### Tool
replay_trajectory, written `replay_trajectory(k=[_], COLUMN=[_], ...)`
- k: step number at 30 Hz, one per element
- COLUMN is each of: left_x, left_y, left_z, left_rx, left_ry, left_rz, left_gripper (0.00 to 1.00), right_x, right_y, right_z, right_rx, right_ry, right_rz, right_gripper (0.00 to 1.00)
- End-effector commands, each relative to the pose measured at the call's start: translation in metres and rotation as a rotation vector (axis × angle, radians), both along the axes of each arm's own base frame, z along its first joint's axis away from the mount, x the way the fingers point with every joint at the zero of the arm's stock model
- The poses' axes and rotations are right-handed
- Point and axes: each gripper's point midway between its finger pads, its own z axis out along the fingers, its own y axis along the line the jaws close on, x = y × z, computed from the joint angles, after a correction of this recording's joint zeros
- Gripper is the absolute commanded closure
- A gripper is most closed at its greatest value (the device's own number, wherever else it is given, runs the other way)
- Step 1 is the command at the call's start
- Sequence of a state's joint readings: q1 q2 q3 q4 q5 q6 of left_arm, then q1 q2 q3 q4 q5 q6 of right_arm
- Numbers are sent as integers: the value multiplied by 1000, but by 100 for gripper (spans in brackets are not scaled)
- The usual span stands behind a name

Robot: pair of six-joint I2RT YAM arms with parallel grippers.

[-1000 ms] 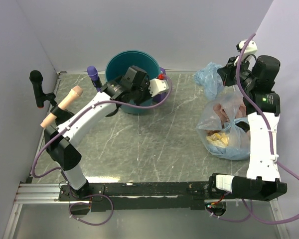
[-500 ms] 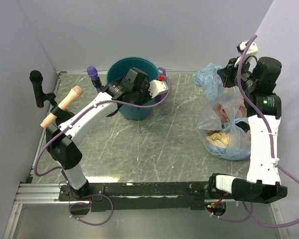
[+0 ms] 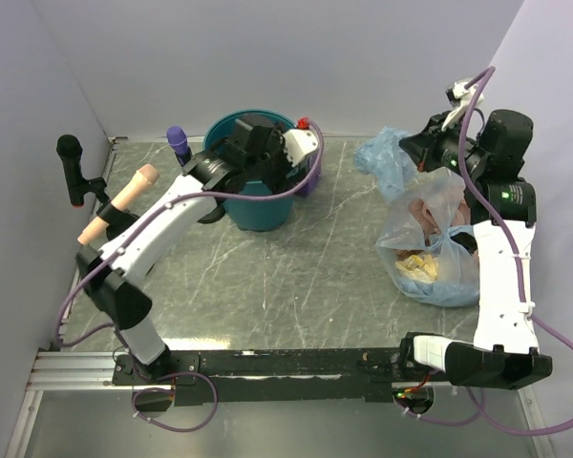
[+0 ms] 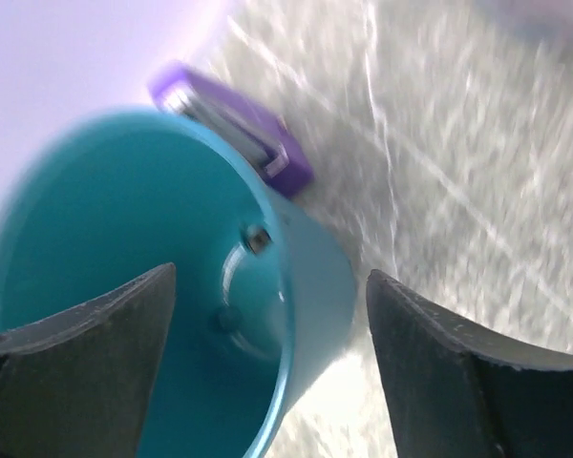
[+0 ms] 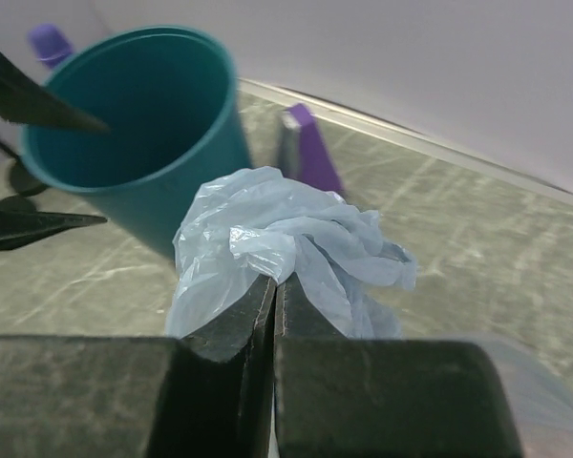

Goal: Put the trash bags into the trash bin

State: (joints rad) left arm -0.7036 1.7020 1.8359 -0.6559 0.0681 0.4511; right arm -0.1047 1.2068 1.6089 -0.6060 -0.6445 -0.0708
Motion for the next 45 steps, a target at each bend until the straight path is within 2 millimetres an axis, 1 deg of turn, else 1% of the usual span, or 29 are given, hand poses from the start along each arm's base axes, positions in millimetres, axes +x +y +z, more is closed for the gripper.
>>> replay_trajectory(k=[1, 3, 5, 7, 9, 10, 14, 16, 19, 22, 24, 25, 26, 27, 29, 30, 33, 34, 35, 36, 37, 38, 39, 40, 42, 43, 44, 45], left_x=[-34, -55, -71, -81, -82, -82, -78, -73, -55, -32, -16, -10, -6, -6, -9, -12, -22, -24, -28, -30, -34, -35, -37, -40, -45, -45, -47, -50], left_y=[-1, -8, -17, -28, -36, -40, -53, -62, -73, -81, -83, -84, -85, -87, -90, -92, -99, -101, -102, -102, -102, -100, -95, -91, -76, -69, -59, -53], left_z=[118, 126, 121, 110, 102, 102, 101, 96, 88, 85, 87, 93, 92, 94, 96, 99, 102, 100, 100, 99, 95, 94, 91, 90, 92, 91, 97, 98], left_rx=[-284, -353, -359, -328, -290, -285, -300, -305, -297, -300, -306, -326, -326, -332, -349, -366, -387, -385, -381, -377, -373, -374, -381, -394, -414, -420, -432, -439], left_ry=[-242, -245, -245, -244, -264, -273, -268, -260, -280, -358, -413, -437, -452, -463, -478, -486, -470, -455, -441, -429, -405, -387, -345, -317, -275, -259, -260, -256], left_rz=[-44, -116, -188, -256, -280, -292, -317, -321, -274, -206, -146, -121, -113, -123, -150, -165, -228, -246, -269, -277, -297, -302, -293, -297, -286, -269, -249, -240], left_gripper=[13, 12, 12, 11, 10, 10, 10, 10, 11, 11, 11, 12, 15, 19, 23, 27, 44, 50, 58, 63, 72, 93, 99, 99, 99, 99, 99, 99], right_x=[-14, -15, -15, -17, -18, -19, -18, -19, -21, -17, -16, -17, -16, -15, -15, -14, -13, -13, -12, -10, -8, -7, -7, -5, -5, -6, -7, -9], right_y=[31, 46, 60, 72, 81, 85, 93, 98, 105, 105, 106, 107, 106, 106, 107, 107, 108, 107, 107, 106, 105, 103, 100, 93, 77, 68, 56, 49], right_z=[28, 32, 34, 35, 38, 40, 42, 42, 42, 34, 30, 30, 28, 28, 27, 26, 28, 29, 30, 31, 32, 35, 38, 41, 47, 48, 47, 41], right_rx=[57, 92, 120, 150, 174, 180, 205, 219, 232, 235, 234, 238, 240, 241, 252, 256, 266, 264, 260, 257, 257, 258, 260, 261, 263, 259, 248, 234], right_ry=[-58, -36, -11, 19, 32, 33, 47, 55, 66, 83, 102, 105, 110, 112, 123, 129, 133, 129, 125, 123, 122, 119, 114, 107, 84, 75, 69, 78], right_rz=[94, 109, 164, 212, 253, 271, 294, 314, 345, 335, 340, 340, 336, 334, 335, 334, 329, 328, 323, 319, 316, 315, 308, 288, 245, 222, 185, 164], right_gripper=[100, 100, 100, 100, 100, 100, 100, 100, 100, 100, 100, 100, 100, 100, 100, 100, 100, 100, 100, 100, 100, 100, 98, 87, 65, 57, 51, 48])
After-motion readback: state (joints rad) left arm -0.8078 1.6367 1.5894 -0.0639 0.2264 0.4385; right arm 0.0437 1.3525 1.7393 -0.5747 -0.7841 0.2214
